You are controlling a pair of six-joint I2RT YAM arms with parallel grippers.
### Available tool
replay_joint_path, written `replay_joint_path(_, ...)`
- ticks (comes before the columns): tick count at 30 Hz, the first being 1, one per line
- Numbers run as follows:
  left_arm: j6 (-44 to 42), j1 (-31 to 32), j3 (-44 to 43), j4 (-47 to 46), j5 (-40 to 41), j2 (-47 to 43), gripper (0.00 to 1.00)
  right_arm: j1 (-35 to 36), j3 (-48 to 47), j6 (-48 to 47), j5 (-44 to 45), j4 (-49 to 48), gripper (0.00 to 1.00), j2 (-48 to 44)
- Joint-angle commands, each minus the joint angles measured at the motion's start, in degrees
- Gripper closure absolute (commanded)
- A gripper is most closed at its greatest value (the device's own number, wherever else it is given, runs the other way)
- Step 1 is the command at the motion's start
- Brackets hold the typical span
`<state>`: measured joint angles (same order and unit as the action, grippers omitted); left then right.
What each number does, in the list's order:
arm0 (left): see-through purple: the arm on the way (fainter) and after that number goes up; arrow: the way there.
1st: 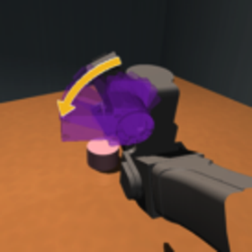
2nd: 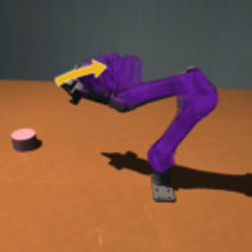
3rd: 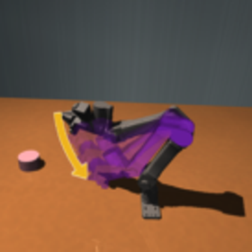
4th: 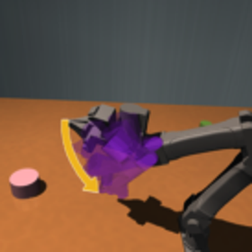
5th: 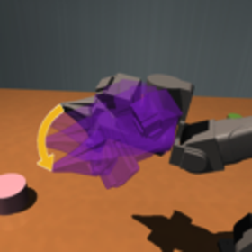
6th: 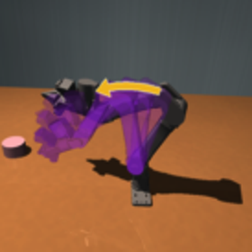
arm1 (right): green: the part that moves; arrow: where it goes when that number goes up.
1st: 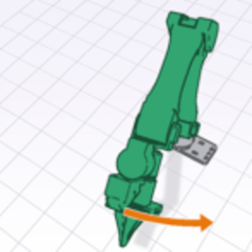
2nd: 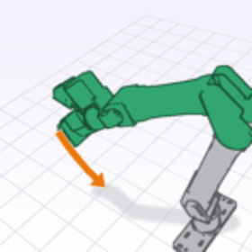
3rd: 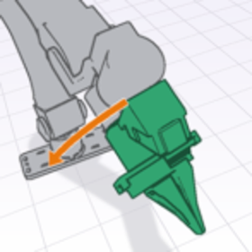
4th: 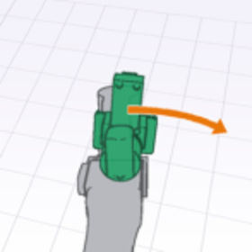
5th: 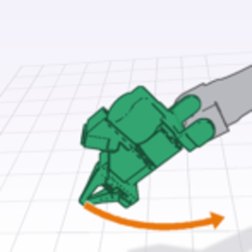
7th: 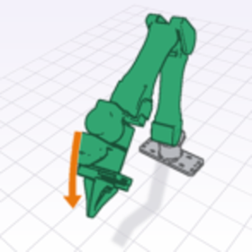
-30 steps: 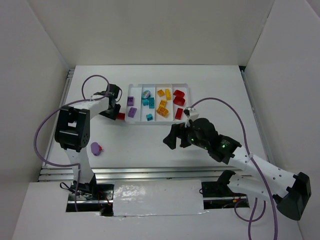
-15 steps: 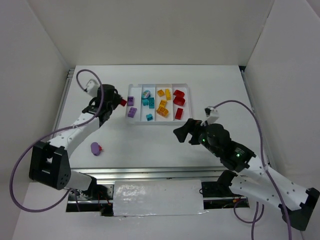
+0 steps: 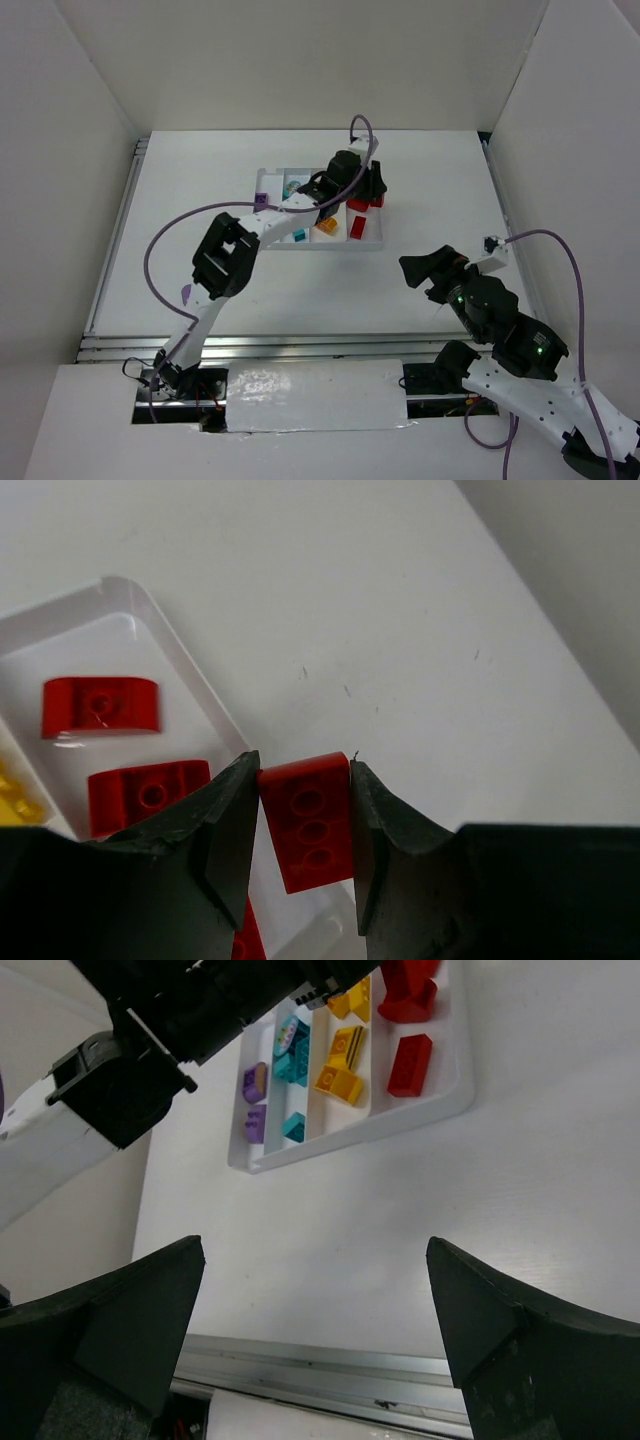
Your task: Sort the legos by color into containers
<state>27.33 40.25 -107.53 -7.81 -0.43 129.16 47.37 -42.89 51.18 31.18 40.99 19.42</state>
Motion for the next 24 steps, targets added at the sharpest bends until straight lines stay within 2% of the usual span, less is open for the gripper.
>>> replay_joint_path(1,-4.0,-0.3,-6.0,2.4,-0.9,3.8,1.00,0.3,-2.9,0.2,-0.4,5.8,0.01,0.7)
replay_joint_path(11,-3.2,1.1,-1.6,0.2,2.6,5.1,0.94,0.4,-1.8,-2.1,-3.0,4.9,0.00,-1.4)
replay_joint_path(12,-2.9,1.1,-1.0,0.0,2.9,4.9,0.89,0.4,-1.7,-2.4,-3.1,4.8,0.00,-1.2)
replay_joint_path(14,-2.3,1.3,0.8,-0.9,3.1,3.6,0.63,0.4,-1.2,-2.8,-3.6,3.9,0.00,-0.9)
replay_joint_path(16,-1.7,1.7,2.7,-2.4,5.0,2.0,0.31,0.3,-1.1,-3.2,-3.8,3.2,0.01,-0.2)
replay_joint_path(17,-1.7,2.0,4.8,-3.1,5.3,0.0,0.27,0.4,-1.1,-3.4,-4.0,3.0,0.01,0.1)
replay_joint_path(18,-1.6,2.2,5.6,-3.5,5.8,-1.0,0.15,0.4,-1.1,-3.5,-4.2,2.9,0.00,0.8)
replay_joint_path(20,-1.4,2.3,7.2,-4.4,5.2,-3.9,0.13,0.3,-1.1,-3.7,-4.2,2.4,0.01,1.3)
replay_joint_path(21,-1.3,2.4,8.0,-4.8,4.9,-5.3,0.07,0.4,-1.0,-4.0,-4.3,2.2,0.00,1.6)
replay_joint_path(24,-0.5,2.4,15.2,-7.6,7.9,-15.6,0.00,0.4,-0.5,-4.4,-4.5,1.2,0.00,1.9)
